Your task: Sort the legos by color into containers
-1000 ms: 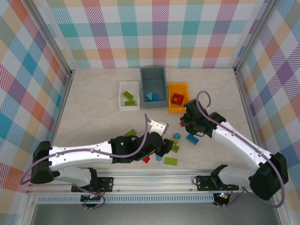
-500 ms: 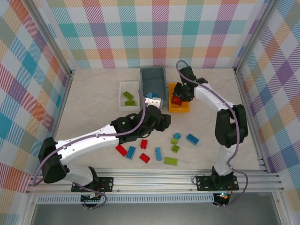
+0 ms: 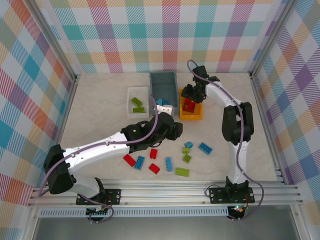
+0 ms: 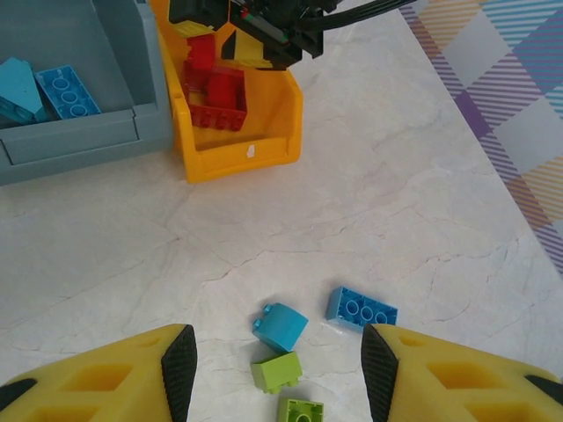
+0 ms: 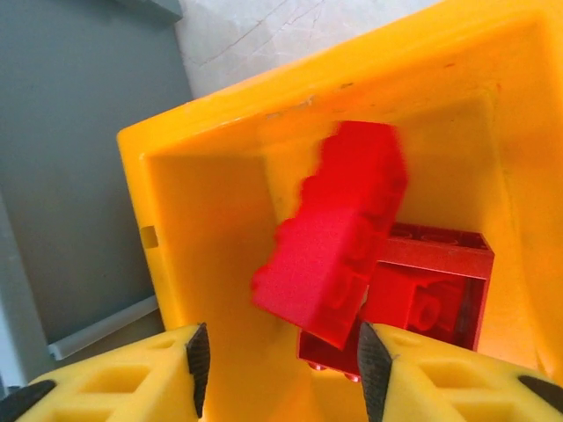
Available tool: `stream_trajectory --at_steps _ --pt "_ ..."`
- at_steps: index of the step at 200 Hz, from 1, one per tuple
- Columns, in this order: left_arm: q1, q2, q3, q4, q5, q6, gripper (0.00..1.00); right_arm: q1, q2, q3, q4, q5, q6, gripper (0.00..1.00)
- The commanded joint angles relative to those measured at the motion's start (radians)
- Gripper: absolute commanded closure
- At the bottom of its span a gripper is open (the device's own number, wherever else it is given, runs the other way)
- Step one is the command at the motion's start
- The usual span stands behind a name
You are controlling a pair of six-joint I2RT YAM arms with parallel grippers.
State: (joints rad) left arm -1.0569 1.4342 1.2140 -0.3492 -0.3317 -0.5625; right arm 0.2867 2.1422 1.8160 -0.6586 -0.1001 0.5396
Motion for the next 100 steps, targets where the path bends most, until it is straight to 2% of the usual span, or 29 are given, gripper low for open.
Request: stream_trajectory --at_steps 1,26,59,81,100 --pt "0.008 -0.015 0.037 -0.095 -0.062 -0.045 0.46 0.000 -0.109 -0.041 0.003 -0.012 -0.036 0.47" --pt "0.068 -0.039 0.041 -0.263 -0.082 -0.127 0.45 0.003 -0.262 -0.160 0.056 0.006 -0.055 0.46" --pt "0.247 -0.052 -0.023 -0.433 0.024 -0.190 0.36 0.055 -0.522 -0.405 0.146 0.037 -0.068 0.44" --pt "0.342 -0.035 -0.076 -0.477 0.077 -0.190 0.26 0.159 -0.686 -0.582 0.205 0.058 -0.065 0.44" --pt "0.405 -0.011 -0.119 -0.449 0.138 -0.184 0.22 0.313 -0.816 -0.734 0.273 0.106 -0.081 0.41"
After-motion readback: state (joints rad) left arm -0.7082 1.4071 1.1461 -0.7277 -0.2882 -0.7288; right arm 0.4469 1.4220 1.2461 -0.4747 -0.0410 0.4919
